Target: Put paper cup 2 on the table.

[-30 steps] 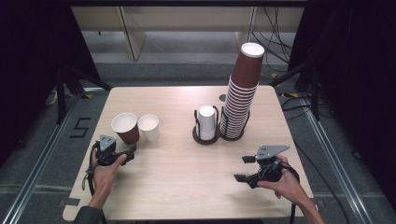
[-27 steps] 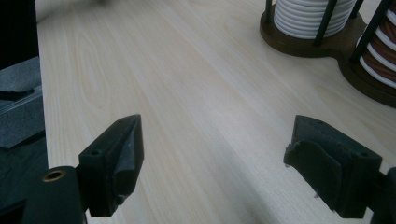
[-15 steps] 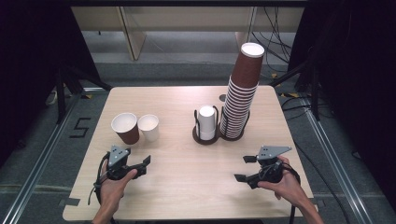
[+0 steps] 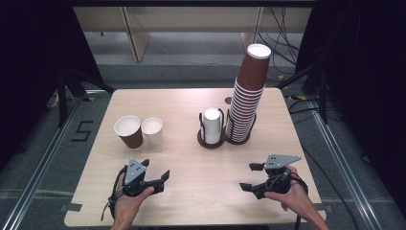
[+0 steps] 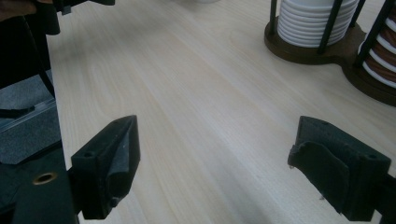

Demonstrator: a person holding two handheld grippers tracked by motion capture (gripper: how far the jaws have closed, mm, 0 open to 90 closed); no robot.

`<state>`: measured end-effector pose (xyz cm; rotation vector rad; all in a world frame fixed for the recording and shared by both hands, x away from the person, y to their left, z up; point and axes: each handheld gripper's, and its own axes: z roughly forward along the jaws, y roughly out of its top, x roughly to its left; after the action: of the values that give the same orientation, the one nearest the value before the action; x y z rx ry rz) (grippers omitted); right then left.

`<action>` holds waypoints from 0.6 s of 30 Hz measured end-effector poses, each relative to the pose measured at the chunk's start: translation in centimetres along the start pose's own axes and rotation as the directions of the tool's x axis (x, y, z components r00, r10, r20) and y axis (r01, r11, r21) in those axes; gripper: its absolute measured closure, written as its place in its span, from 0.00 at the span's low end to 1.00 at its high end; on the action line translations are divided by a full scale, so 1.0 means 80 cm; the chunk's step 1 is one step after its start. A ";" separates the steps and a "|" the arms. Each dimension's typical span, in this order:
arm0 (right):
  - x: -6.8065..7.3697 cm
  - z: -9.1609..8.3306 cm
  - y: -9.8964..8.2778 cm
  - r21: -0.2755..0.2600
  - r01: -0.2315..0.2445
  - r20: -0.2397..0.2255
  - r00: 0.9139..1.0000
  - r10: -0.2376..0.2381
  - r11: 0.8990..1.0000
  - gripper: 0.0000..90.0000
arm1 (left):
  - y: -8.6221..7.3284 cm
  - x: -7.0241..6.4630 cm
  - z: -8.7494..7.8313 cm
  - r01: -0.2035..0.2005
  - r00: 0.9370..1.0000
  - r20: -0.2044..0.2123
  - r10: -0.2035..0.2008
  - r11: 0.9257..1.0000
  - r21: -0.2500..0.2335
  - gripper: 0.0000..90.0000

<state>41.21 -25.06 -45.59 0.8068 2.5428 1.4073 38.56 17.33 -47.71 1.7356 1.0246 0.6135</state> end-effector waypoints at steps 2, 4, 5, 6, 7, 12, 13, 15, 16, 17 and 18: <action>0.003 0.001 -0.001 0.000 0.001 -0.007 1.000 -0.001 1.000 0.18 | -0.002 -0.006 -0.001 0.006 1.000 -0.002 -0.006 1.000 0.006 0.16; 0.006 0.000 -0.001 -0.008 0.003 -0.009 1.000 -0.003 1.000 0.18 | -0.004 -0.009 0.000 -0.013 1.000 0.022 0.013 1.000 -0.014 0.16; 0.008 0.000 -0.001 -0.011 0.003 -0.015 1.000 -0.003 1.000 0.18 | -0.005 -0.012 -0.001 -0.015 1.000 0.015 0.016 1.000 -0.004 0.16; 0.010 0.001 -0.002 -0.019 -0.007 -0.012 1.000 0.007 1.000 0.17 | -0.006 -0.014 -0.002 -0.010 1.000 0.014 0.010 1.000 0.001 0.16; 0.012 0.001 -0.003 -0.016 -0.010 -0.020 1.000 0.009 1.000 0.17 | -0.008 -0.016 -0.002 -0.019 1.000 0.024 0.019 1.000 0.001 0.16; 0.018 0.003 -0.007 -0.012 0.002 -0.018 1.000 -0.002 1.000 0.17 | -0.014 -0.022 -0.003 -0.036 0.998 0.044 0.036 0.999 -0.009 0.16; 0.020 0.003 -0.008 -0.012 0.007 -0.017 1.000 -0.007 1.000 0.17 | -0.015 -0.024 -0.004 -0.041 0.998 0.045 0.041 0.999 -0.007 0.16; 0.021 0.004 -0.009 -0.010 0.013 -0.015 1.000 -0.013 1.000 0.17 | -0.019 -0.028 -0.005 -0.041 0.998 0.049 0.041 0.999 0.006 0.16; 0.024 0.004 -0.010 -0.010 0.003 -0.016 1.000 -0.003 1.000 0.17 | -0.020 -0.029 -0.003 -0.046 0.997 0.063 0.047 0.999 -0.005 0.16; 0.025 0.003 -0.010 -0.006 -0.001 -0.021 1.000 0.001 1.000 0.17 | -0.021 -0.030 -0.003 -0.064 0.996 0.067 0.064 0.998 -0.003 0.16; 0.025 0.003 -0.010 -0.006 -0.001 -0.021 1.000 0.001 1.000 0.17 | -0.021 -0.030 -0.003 -0.064 0.996 0.067 0.064 0.998 -0.003 0.16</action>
<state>39.30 -24.22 -46.14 0.7963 2.5528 1.4308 36.50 15.66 -49.05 1.7825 0.9250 0.5916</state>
